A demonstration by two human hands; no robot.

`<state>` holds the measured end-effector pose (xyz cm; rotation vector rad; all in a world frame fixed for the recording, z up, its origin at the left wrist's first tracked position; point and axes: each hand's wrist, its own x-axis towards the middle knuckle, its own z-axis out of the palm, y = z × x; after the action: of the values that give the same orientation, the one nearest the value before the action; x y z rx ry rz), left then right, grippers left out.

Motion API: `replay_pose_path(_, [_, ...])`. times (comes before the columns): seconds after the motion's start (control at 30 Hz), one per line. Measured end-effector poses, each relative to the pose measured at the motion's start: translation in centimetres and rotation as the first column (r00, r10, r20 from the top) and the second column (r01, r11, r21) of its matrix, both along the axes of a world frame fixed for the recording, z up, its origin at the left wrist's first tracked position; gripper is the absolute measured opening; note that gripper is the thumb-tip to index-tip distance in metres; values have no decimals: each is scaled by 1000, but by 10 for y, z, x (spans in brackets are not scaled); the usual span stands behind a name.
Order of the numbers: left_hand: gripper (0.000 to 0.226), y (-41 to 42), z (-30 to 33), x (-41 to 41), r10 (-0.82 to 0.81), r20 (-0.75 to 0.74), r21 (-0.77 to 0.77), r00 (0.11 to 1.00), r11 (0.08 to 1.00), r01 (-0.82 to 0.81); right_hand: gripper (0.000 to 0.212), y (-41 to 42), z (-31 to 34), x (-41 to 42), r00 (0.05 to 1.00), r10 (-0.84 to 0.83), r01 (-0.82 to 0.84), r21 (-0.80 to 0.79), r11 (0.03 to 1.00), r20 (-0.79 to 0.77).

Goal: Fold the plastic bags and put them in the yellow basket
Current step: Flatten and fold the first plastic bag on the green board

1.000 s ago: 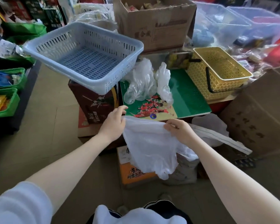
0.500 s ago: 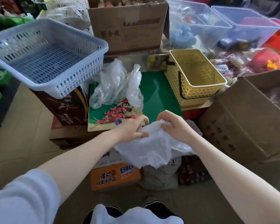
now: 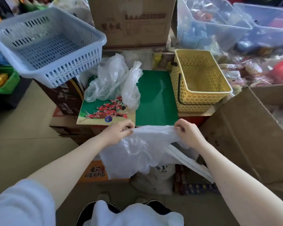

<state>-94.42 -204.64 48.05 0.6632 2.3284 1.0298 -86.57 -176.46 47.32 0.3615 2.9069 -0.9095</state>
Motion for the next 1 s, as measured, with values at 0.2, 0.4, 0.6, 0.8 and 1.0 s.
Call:
replay_pose_path(0.2, [12,-3,-8,-7,251,46,138,967,957,-255,38,-6,17,1,970,-238,179,-511,841,-51])
replay_pose_path(0.4, [11,8,-4,-17,499,51,213,865,841,-497,5,-8,44,3,990,129,-77,-526,847,62])
replay_pose_path(0.6, [15,-3,0,-11,428,78,280,901,858,-431,29,26,26,9,932,225,-253,64,965,283])
replay_pose_path(0.8, [20,-18,2,3,-21,-150,-205,988,979,-11,32,22,28,16,931,-15,-129,368,921,364])
replay_pose_path(1.0, [22,8,23,14,-98,-379,-32,920,995,93,40,-54,43,5,916,400,-398,50,916,-24])
